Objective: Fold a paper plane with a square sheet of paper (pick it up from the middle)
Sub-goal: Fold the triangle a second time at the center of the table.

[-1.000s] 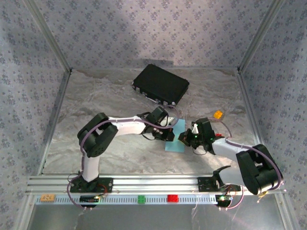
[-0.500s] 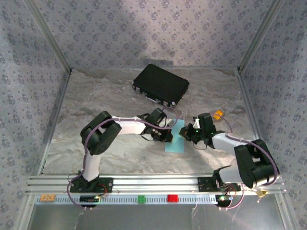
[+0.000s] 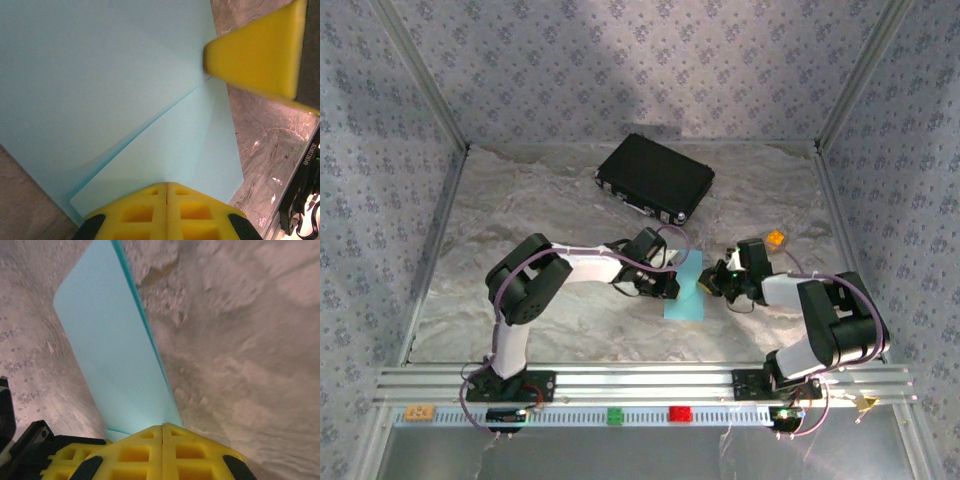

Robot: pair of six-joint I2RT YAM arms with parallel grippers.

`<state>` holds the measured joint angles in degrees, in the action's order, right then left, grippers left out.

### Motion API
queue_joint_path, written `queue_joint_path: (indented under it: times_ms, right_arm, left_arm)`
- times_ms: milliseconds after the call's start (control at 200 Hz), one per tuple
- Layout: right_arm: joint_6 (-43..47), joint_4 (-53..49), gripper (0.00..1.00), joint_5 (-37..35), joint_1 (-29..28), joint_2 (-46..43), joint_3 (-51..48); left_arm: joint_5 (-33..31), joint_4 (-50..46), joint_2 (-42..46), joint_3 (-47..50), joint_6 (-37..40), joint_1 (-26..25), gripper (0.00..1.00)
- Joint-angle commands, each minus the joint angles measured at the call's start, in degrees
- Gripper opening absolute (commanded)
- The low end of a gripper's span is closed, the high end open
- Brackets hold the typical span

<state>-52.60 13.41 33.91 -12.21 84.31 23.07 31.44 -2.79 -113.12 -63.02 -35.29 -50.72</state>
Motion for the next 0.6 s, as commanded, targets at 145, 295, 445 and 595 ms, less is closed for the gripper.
queue_joint_path:
  times_ms: [145, 295, 445, 595]
  right_arm:
    - [1.4, -2.7, 0.05, -0.9, 1.9, -6.0, -1.6]
    - [2.8, -13.2, 0.08, -4.2, 0.2, -14.5, -1.4]
    - [3.3, -22.3, 0.14, -6.4, -3.6, -20.3, -1.7]
    - [0.5, -27.3, 0.28, -10.5, -9.2, -23.3, -1.7]
  left_arm:
    - [-1.7, -4.2, 1.3, 3.5, -2.9, -1.9, 0.00]
    - [-2.5, -2.3, 4.9, 5.0, -6.5, -2.8, 0.00]
    - [-3.6, -2.3, 8.7, 4.8, -6.7, -3.1, 0.03]
    - [-4.0, -5.4, 8.9, 1.7, -2.2, -2.2, 0.08]
